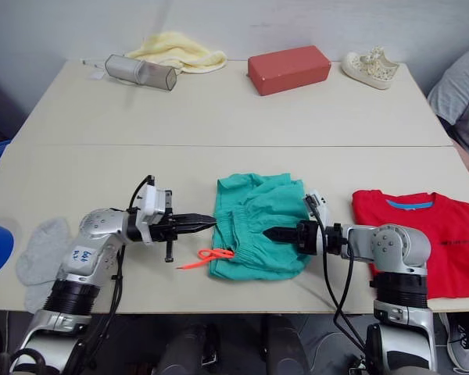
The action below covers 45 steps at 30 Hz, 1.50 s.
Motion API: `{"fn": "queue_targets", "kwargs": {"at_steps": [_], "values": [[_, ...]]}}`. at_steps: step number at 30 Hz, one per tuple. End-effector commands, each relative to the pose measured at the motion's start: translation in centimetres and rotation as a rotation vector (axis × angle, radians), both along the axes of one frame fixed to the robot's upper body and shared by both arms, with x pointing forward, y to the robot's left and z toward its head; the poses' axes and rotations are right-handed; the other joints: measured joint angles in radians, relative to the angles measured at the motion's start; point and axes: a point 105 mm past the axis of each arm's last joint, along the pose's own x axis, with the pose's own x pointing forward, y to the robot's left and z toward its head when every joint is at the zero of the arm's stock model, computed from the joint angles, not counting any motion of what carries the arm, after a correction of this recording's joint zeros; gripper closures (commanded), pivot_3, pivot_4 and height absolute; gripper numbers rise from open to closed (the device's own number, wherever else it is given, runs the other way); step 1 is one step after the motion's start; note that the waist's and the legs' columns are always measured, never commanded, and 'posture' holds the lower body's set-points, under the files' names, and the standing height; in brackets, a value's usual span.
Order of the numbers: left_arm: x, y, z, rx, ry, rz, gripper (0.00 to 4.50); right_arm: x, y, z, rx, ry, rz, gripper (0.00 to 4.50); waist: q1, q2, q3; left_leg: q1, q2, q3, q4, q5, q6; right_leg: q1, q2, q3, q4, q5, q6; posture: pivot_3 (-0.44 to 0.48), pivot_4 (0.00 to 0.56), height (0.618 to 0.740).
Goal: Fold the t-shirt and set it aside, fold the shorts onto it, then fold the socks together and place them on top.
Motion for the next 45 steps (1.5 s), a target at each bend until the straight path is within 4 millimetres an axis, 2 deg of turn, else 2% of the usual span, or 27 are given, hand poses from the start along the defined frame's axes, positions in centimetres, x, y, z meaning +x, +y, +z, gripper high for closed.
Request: {"fn": "queue_targets", "kwargs": {"at_steps": [1,4,7,11,13,15,22,28,33,39,40,45], "values": [[0.6,-1.8,0.2,0.013,-0.034,-0.024,4.5,-0.5,1.0,-0.1,0.007,0.005,0.017,3.33,0.004,0.0,0.0,0.0,0.0,0.0,0.0,0.001,0.0,0.0,0.0,0.0,0.0,0.0,0.0,0.0,0.15,0.74],[1.4,-3.8,-0.2,0.035,-0.042,-0.028,4.5,-1.0,1.7,-0.1,0.012,0.006,0.032,3.33,0.006,0.0,0.0,0.0,0.0,-0.001,0.0,0.002,0.001,0.001,0.001,0.0,0.0,0.002,-0.001,0.0,0.15,0.74],[2.5,-5.5,-1.5,0.102,-0.021,0.0,4.5,-1.4,1.9,-0.3,0.007,0.01,0.034,3.33,0.007,0.0,0.0,-0.001,-0.001,-0.001,0.001,0.002,0.001,0.0,0.001,0.0,0.0,0.002,0.0,0.0,0.15,0.74],[3.2,-5.9,-3.7,0.214,0.003,0.031,4.5,-1.3,1.5,-0.2,0.027,0.014,-0.008,3.33,0.004,0.0,0.0,-0.001,-0.001,0.0,0.001,0.002,0.002,0.0,0.001,-0.001,0.0,0.002,0.0,0.0,0.15,0.74],[3.6,-5.5,-4.6,0.25,0.031,0.066,4.5,-1.7,1.3,0.0,0.037,0.016,0.0,2.62,0.007,0.0,0.0,-0.001,0.0,-0.001,0.001,0.002,0.001,0.0,0.001,-0.004,0.0,0.002,0.0,0.0,0.15,0.74],[3.5,-5.1,-5.0,0.267,0.052,0.069,4.5,-2.1,0.7,0.2,0.031,0.013,0.0,2.21,0.007,0.0,0.0,-0.001,0.0,-0.001,0.001,0.002,0.001,0.0,0.001,-0.005,0.0,0.002,0.0,0.0,0.15,0.74],[3.0,-4.2,-5.9,0.303,0.092,0.074,4.5,-3.1,-2.6,0.4,-0.016,0.021,-0.044,0.08,0.006,0.0,-0.001,0.0,-0.001,-0.003,0.001,0.002,0.002,0.002,-0.001,-0.005,0.0,0.002,0.0,0.0,0.15,0.74],[2.4,-5.1,-5.3,0.271,0.081,0.033,4.5,-1.8,-3.3,-0.3,-0.007,0.026,-0.098,0.01,0.006,-0.002,-0.002,0.002,-0.001,-0.003,0.001,0.002,0.002,0.004,0.0,-0.005,0.0,0.002,0.0,0.0,0.15,0.74],[2.2,-4.9,-5.2,0.273,0.072,0.017,4.5,-0.7,-2.7,-1.0,0.019,0.064,-0.102,0.01,0.003,-0.006,-0.005,0.007,0.0,-0.001,0.001,0.002,0.002,0.007,-0.001,-0.005,0.0,0.002,0.0,0.0,0.15,0.74],[2.1,-4.8,-4.9,0.258,0.058,0.02,4.5,-1.1,-0.9,-1.3,-0.001,0.081,0.003,2.0,0.003,-0.006,-0.005,0.01,0.0,-0.002,-0.002,0.001,0.002,0.011,-0.001,0.001,-0.002,0.001,-0.001,0.0,0.15,0.74],[2.1,-4.8,-5.0,0.259,0.056,0.021,4.5,-1.1,-0.6,-1.4,-0.001,0.083,0.017,2.5,0.003,-0.006,-0.005,0.01,0.0,-0.002,-0.003,0.001,0.002,0.01,-0.001,0.002,-0.002,0.001,-0.002,0.0,0.15,0.74],[2.2,-4.5,-4.9,0.268,0.045,0.032,4.5,-0.7,-0.6,-1.2,0.005,0.067,0.006,4.08,0.002,-0.01,-0.007,0.011,0.001,-0.002,-0.004,0.001,0.001,0.01,0.0,0.002,-0.002,0.0,-0.003,0.0,0.15,0.74]]}}
